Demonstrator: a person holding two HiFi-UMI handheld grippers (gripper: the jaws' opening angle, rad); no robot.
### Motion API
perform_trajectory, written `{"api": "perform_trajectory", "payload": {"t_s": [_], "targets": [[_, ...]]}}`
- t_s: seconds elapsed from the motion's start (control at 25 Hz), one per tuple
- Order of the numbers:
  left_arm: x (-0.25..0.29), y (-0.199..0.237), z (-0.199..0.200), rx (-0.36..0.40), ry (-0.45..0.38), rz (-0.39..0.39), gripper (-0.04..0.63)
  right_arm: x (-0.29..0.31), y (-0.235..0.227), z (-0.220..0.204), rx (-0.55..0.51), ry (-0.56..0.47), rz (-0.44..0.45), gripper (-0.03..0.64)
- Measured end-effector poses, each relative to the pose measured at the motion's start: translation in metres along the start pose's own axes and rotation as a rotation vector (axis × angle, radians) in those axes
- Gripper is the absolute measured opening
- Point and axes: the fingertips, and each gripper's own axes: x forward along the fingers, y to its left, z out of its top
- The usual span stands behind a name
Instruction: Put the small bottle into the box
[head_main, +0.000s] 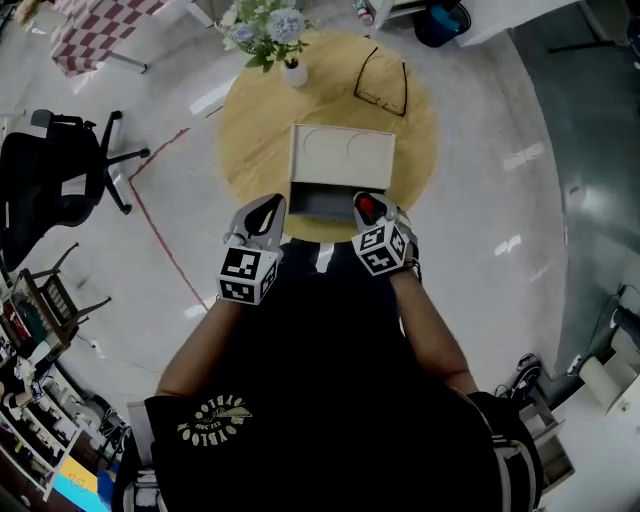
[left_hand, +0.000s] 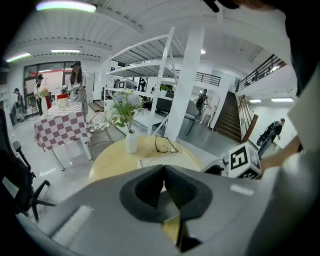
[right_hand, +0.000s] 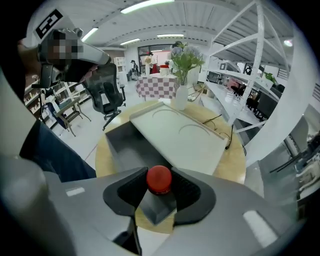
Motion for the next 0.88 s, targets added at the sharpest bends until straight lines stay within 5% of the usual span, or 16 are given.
{"api": "perform_trajectory", "payload": {"t_s": [0.28, 0.52, 0.88], "targets": [[-0.005, -0.004, 0.038, 0.032, -0.094, -0.060, 0.000, -0.038, 0.003, 0.025, 0.018, -0.002, 0.031, 0.155], [-0.007, -0.005, 0.073, 0.062, -0.167, -0.124, 0.000, -0.093, -0.017, 0.056, 0.022, -0.038, -0.027, 0.155], [-0.004, 0.006, 0.106, -0.009, -0.217, -0.013, 0.000, -0.107, -0.104, 0.025, 0.116, -0.031, -0.091, 0.155]]}}
